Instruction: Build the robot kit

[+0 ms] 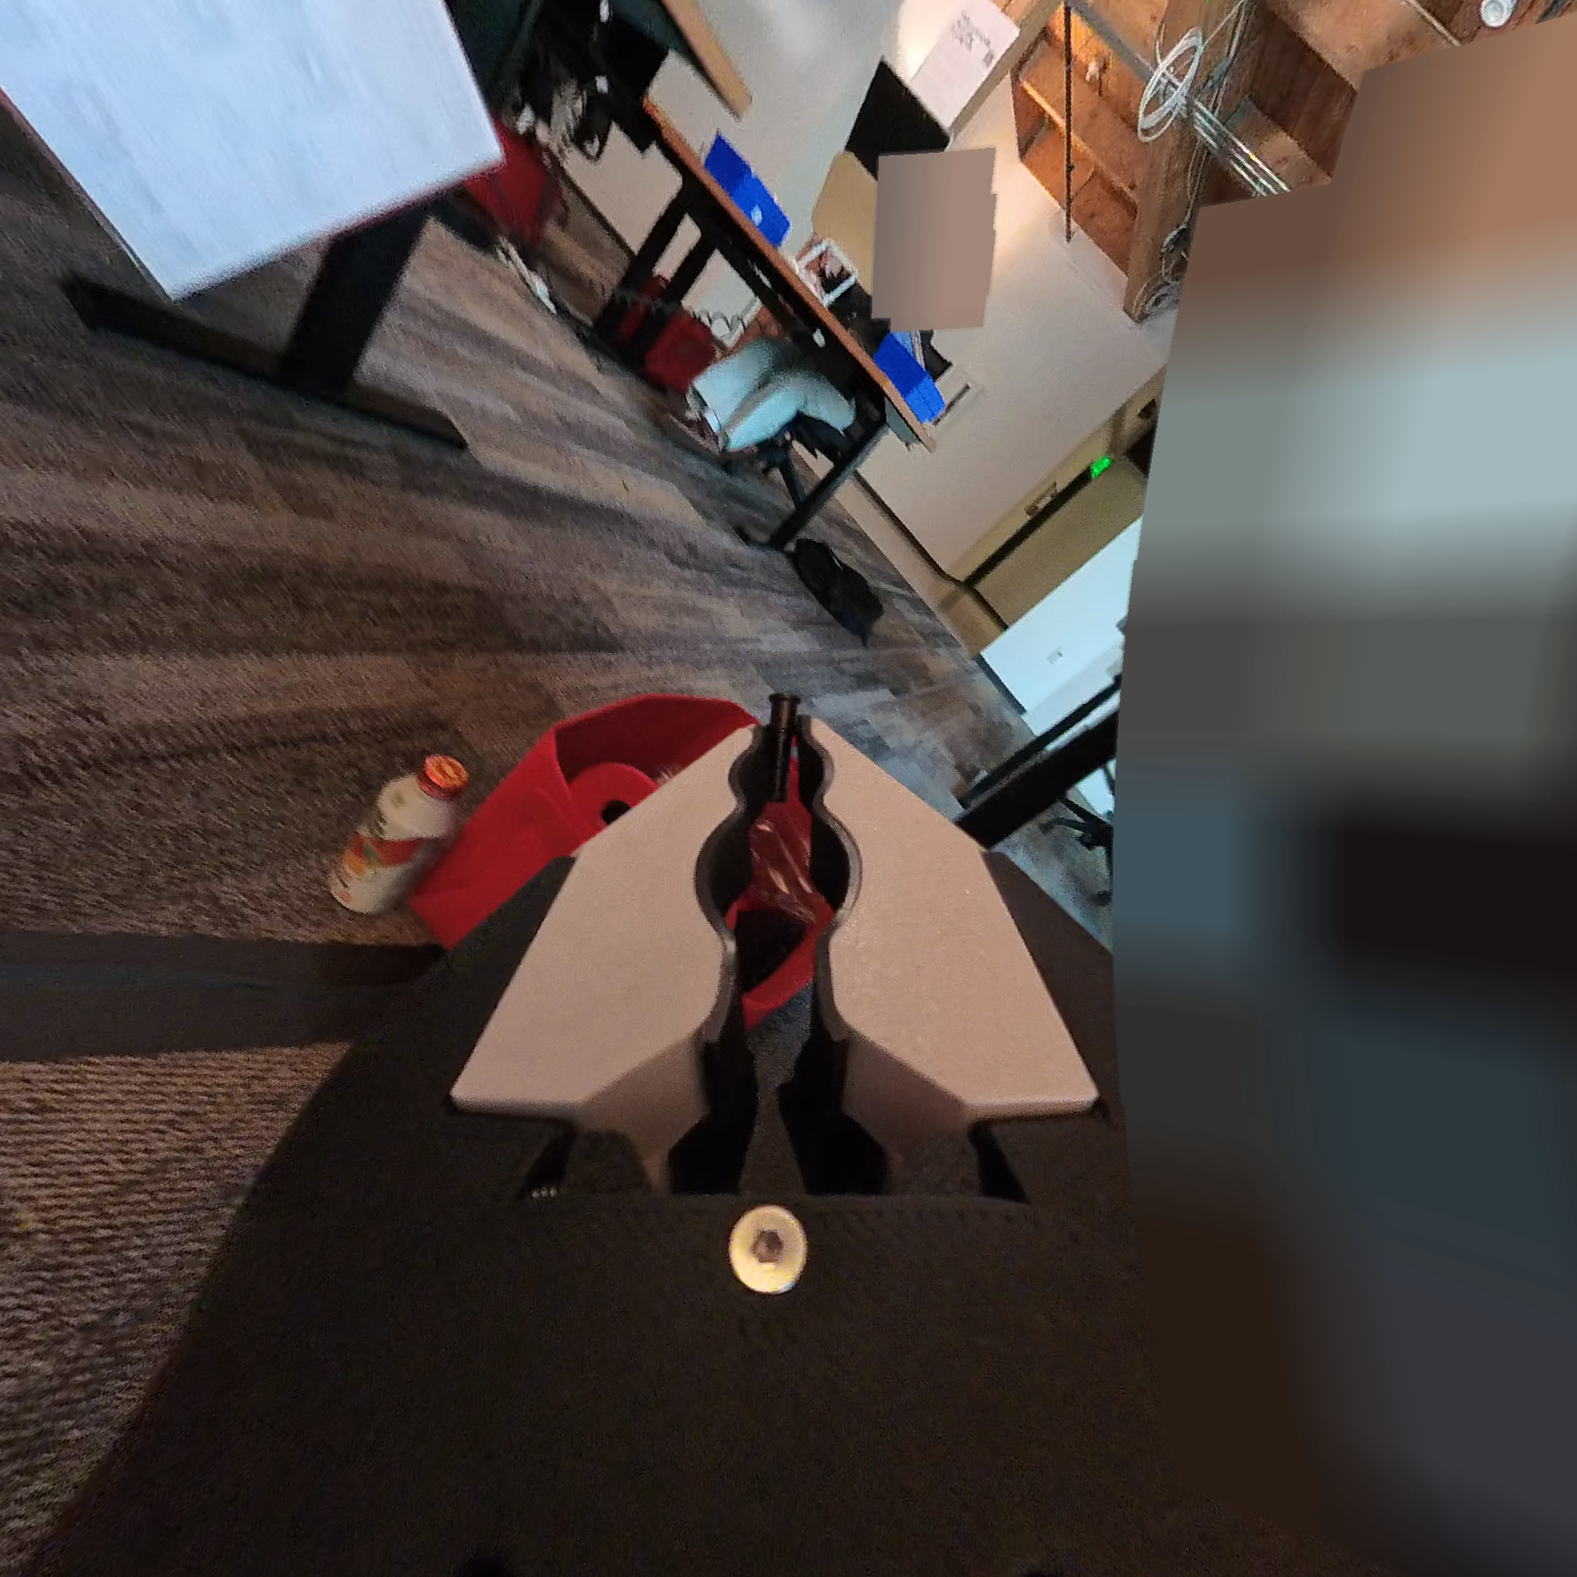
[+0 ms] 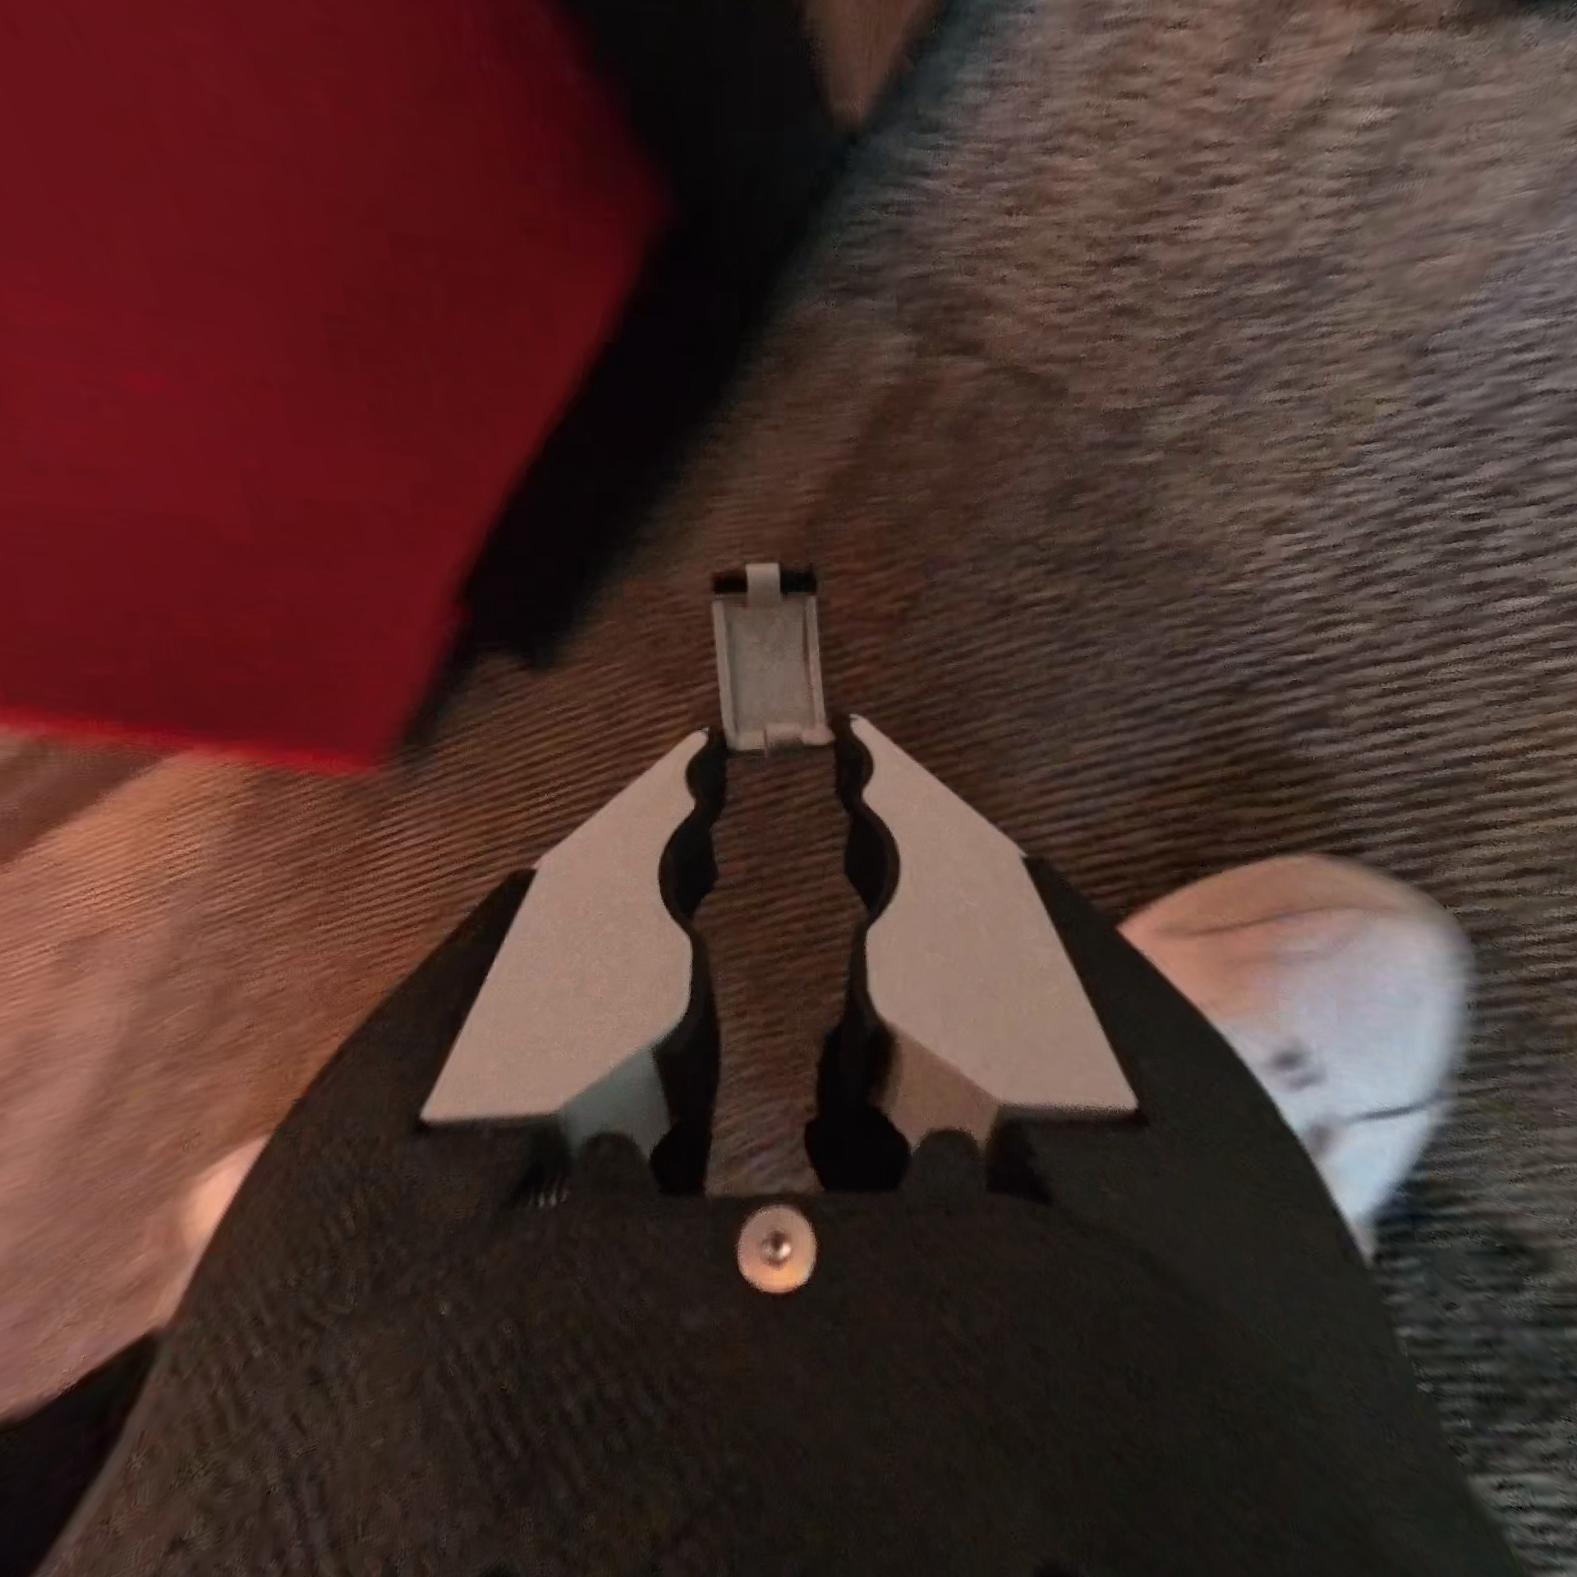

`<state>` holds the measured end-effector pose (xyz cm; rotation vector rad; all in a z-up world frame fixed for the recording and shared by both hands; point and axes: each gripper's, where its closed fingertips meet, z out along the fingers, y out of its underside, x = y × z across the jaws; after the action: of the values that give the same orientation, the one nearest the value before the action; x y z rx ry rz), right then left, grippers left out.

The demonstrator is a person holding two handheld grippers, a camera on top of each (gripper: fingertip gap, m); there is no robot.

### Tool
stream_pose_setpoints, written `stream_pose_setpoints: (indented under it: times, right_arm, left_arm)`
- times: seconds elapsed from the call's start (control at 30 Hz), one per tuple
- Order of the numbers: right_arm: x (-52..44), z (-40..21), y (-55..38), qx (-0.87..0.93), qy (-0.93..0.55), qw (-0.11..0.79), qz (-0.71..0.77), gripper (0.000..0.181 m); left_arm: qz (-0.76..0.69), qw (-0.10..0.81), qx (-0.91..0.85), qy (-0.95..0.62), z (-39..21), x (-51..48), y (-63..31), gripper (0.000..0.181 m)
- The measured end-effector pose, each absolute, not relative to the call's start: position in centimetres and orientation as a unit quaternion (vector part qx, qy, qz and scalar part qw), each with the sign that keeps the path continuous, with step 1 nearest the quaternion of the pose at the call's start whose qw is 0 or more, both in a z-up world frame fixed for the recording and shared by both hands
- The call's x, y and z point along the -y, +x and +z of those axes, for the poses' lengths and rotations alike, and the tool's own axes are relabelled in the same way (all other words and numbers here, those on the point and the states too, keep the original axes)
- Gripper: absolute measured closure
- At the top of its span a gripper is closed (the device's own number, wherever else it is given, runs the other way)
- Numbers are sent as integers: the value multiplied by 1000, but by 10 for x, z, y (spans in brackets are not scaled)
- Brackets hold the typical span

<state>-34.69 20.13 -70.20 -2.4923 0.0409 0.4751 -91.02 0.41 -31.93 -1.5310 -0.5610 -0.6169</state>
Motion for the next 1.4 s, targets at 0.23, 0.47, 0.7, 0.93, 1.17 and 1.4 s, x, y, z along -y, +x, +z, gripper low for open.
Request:
stream_pose_setpoints:
  times: [0.23, 0.47, 0.7, 0.93, 1.17, 1.4]
  right_arm:
    - [-6, -423, -586, 157, -765, 274, 562, 156]
    - [177, -269, -635, 380, -614, 297, 624, 156]
    - [171, -100, -553, 474, -546, 456, 519, 156]
    - [-6, -72, -308, 448, -731, 471, 208, 156]
    - [-74, -146, -223, 396, -814, 388, 174, 156]
    - [-87, -165, -211, 390, -808, 406, 171, 134]
  left_arm:
    - [-180, 728, 170, -639, -169, 57, -875, 177]
    - [-193, 746, 33, -637, -26, 151, -760, 177]
    - [-198, 723, -70, -658, 34, 195, -675, 176]
    - [-306, 597, -198, -715, -5, 105, -583, 176]
    - [-434, 458, -349, -693, -36, -3, -434, 176]
    - [-503, 369, -409, -666, -25, -34, -337, 177]
